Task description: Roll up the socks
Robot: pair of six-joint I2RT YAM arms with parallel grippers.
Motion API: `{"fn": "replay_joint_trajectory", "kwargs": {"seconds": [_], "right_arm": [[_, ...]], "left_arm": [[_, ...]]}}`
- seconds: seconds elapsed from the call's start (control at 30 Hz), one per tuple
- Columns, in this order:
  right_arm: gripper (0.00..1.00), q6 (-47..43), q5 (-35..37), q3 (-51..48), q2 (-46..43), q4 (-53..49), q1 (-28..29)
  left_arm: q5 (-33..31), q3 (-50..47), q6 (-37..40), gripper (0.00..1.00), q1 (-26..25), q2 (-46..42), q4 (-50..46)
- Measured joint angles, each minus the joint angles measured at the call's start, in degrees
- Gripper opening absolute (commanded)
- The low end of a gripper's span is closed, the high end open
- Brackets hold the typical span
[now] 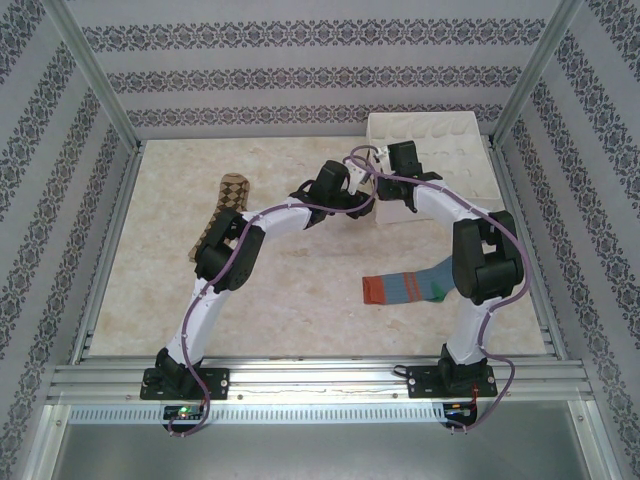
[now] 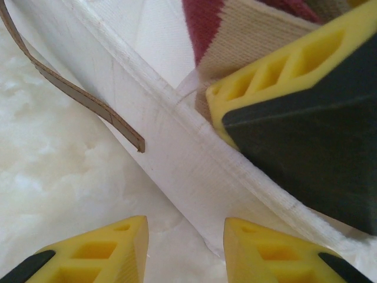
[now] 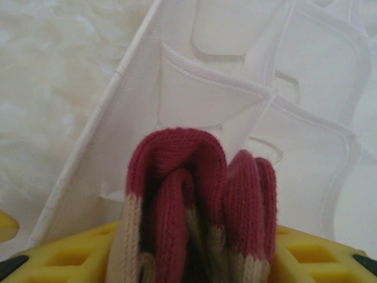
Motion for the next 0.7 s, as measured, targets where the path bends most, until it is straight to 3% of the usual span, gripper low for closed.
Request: {"fn": "replay_joint_trajectory", "kwargs": {"seconds": [0.33, 0.7], "right_arm": [[0.65, 7.34, -4.81, 1.88, -0.72, -5.64, -1.18], [0.63, 17.55, -16.41, 3.91, -4.59, -8.07, -5.09]], "left_arm": [[0.17, -0.87, 0.0, 0.38, 0.11, -0.66, 0.0], [0.2, -0.87, 0.0, 0.38, 0.11, -0.72, 0.79]]}}
